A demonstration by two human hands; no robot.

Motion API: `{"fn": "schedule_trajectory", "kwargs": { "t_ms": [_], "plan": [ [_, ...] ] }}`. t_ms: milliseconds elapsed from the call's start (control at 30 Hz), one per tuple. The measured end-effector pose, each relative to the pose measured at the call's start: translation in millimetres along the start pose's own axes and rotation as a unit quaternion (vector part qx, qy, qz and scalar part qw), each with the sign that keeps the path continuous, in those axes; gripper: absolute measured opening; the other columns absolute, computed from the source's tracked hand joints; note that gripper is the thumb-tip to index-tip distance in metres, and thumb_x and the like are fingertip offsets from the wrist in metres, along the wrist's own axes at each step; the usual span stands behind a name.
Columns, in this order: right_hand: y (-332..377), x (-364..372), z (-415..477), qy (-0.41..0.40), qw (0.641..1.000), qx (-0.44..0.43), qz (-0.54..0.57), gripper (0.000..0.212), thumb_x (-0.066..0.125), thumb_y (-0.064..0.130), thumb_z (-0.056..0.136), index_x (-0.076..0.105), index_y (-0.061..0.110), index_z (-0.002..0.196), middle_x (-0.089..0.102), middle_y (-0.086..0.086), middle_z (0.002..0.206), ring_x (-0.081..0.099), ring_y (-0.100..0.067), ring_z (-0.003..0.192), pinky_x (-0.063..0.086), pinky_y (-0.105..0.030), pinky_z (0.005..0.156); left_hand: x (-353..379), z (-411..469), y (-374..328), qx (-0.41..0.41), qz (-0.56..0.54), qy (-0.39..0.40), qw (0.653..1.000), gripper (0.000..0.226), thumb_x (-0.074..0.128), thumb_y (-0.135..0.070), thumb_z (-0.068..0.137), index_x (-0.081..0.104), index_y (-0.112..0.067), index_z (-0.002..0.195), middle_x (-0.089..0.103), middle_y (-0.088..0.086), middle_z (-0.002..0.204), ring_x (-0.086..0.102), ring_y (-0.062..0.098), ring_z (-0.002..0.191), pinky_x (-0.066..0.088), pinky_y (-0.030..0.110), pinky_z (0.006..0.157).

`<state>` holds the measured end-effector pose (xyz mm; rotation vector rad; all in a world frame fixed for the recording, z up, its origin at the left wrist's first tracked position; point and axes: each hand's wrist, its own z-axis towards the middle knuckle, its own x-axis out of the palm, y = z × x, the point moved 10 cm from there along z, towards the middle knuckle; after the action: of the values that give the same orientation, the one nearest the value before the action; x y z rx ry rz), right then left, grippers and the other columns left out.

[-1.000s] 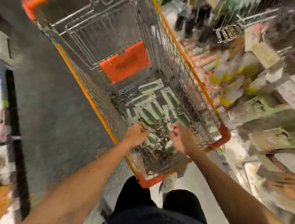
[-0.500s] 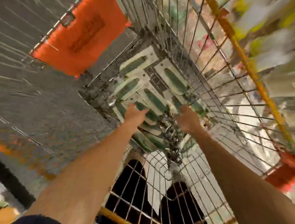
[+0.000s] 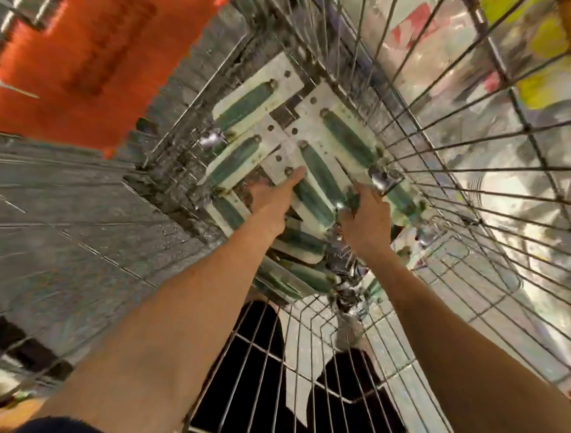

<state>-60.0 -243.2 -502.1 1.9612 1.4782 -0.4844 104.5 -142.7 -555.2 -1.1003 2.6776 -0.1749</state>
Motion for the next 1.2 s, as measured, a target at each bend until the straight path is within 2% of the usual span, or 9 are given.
{"fn": "schedule_trajectory", "kwargs": {
  "t_ms": [100, 200, 300, 500, 733, 867, 1000, 1100, 1200],
  "plan": [
    [-1.4, -7.5, 3.2, 0.001, 0.999, 0.005, 0.041, 0.038, 0.067, 0.021, 0.089, 0.055, 0.018, 0.125, 0.063, -0.006, 0.12, 0.06, -0.027, 0.107, 0.049, -0.043, 0.097, 19.6, -2.9, -4.9, 0.009, 0.047, 0.033, 0.998, 0.115, 0.086, -0.043, 0.071, 0.014, -0.011, 0.155, 0.031, 0.01, 0.157, 0.032, 0.03, 0.143, 0.027, 0.044, 0.117],
    [1.8, -6.0, 1.1, 0.021, 0.998, -0.007, 0.062, 0.04, 0.071, 0.02, 0.087, 0.055, 0.013, 0.124, 0.061, 0.001, 0.113, 0.055, -0.015, 0.098, 0.044, -0.03, 0.087, 25.1, -7.5, -12.7, 0.037, 0.068, 0.025, 0.997, 0.111, 0.09, -0.031, 0.069, 0.022, -0.01, 0.154, 0.04, 0.009, 0.151, 0.038, 0.028, 0.14, 0.029, 0.041, 0.117],
    [2.9, 2.9, -5.2, 0.068, 0.993, -0.006, 0.092, 0.043, 0.074, 0.019, 0.085, 0.054, 0.011, 0.123, 0.057, 0.003, 0.113, 0.053, -0.014, 0.105, 0.042, -0.031, 0.092, 16.9, -10.3, -16.6, 0.044, 0.078, 0.04, 0.995, 0.077, 0.089, -0.018, 0.069, 0.049, -0.005, 0.133, 0.065, 0.004, 0.112, 0.064, 0.014, 0.096, 0.057, 0.031, 0.09],
    [3.0, 15.0, -15.9, 0.124, 0.973, -0.001, 0.195, 0.025, 0.07, 0.018, 0.089, 0.064, 0.007, 0.111, 0.063, -0.007, 0.125, 0.054, -0.02, 0.114, 0.04, -0.037, 0.1, -10.8, -19.3, -19.7, 0.054, 0.117, 0.073, 0.989, 0.027, 0.086, -0.009, 0.073, 0.07, -0.009, 0.094, 0.071, -0.002, 0.081, 0.069, 0.002, 0.061, 0.059, 0.021, 0.059],
    [17.9, -4.0, -23.7, 0.109, 0.975, -0.027, 0.191, 0.048, 0.077, -0.001, 0.076, 0.056, 0.007, 0.119, 0.054, 0.002, 0.101, 0.054, -0.02, 0.101, 0.052, -0.038, 0.092, -24.3, -39.3, -40.2, 0.068, 0.172, 0.101, 0.978, 0.09, 0.098, -0.041, 0.035, 0.066, -0.006, 0.111, 0.073, 0.006, 0.103, 0.071, 0.02, 0.095, 0.058, 0.036, 0.09],
    [32.2, -20.8, -32.9, 0.114, 0.973, -0.027, 0.198, 0.051, 0.078, -0.002, 0.075, 0.061, 0.004, 0.122, 0.064, -0.005, 0.111, 0.063, -0.025, 0.102, 0.053, -0.042, 0.091, -25.6, -59.4, -69.3, 0.115, 0.171, 0.139, 0.969, 0.033, 0.09, -0.014, 0.066, 0.071, -0.011, 0.093, 0.076, 0.003, 0.097, 0.074, 0.015, 0.087, 0.058, 0.039, 0.09],
    [54.7, -54.0, -49.1, 0.083, 0.968, -0.057, 0.23, 0.05, 0.074, -0.001, 0.081, 0.059, 0.003, 0.128, 0.064, 0.001, 0.109, 0.061, -0.014, 0.101, 0.05, -0.025, 0.089, -29.3, -89.4, -106.3, 0.168, 0.194, 0.159, 0.953, 0.079, 0.099, -0.033, 0.044, 0.066, -0.011, 0.112, 0.074, 0.003, 0.109, 0.071, 0.021, 0.103, 0.056, 0.045, 0.094],
    [74.5, -81.7, -66.6, 0.067, 0.96, -0.096, 0.253, 0.051, 0.073, 0.004, 0.084, 0.056, 0.01, 0.132, 0.061, 0.009, 0.109, 0.056, -0.001, 0.094, 0.042, -0.003, 0.073, -27.6, -125.6, -134.6, 0.195, 0.193, 0.188, 0.943, 0.085, 0.098, -0.029, 0.038, 0.065, -0.006, 0.114, 0.075, 0.006, 0.108, 0.072, 0.021, 0.101, 0.057, 0.045, 0.091],
    [90.8, -105.6, -86.3, 0.062, 0.954, -0.123, 0.267, 0.046, 0.072, 0.005, 0.086, 0.056, 0.007, 0.129, 0.055, 0.007, 0.119, 0.055, -0.005, 0.108, 0.045, -0.012, 0.091, -25.6, -166.1, -162.8, 0.258, 0.23, 0.204, 0.916, 0.058, 0.092, -0.022, 0.048, 0.072, -0.007, 0.1, 0.078, 0.002, 0.098, 0.074, 0.019, 0.094, 0.059, 0.04, 0.083]
  ]
}}
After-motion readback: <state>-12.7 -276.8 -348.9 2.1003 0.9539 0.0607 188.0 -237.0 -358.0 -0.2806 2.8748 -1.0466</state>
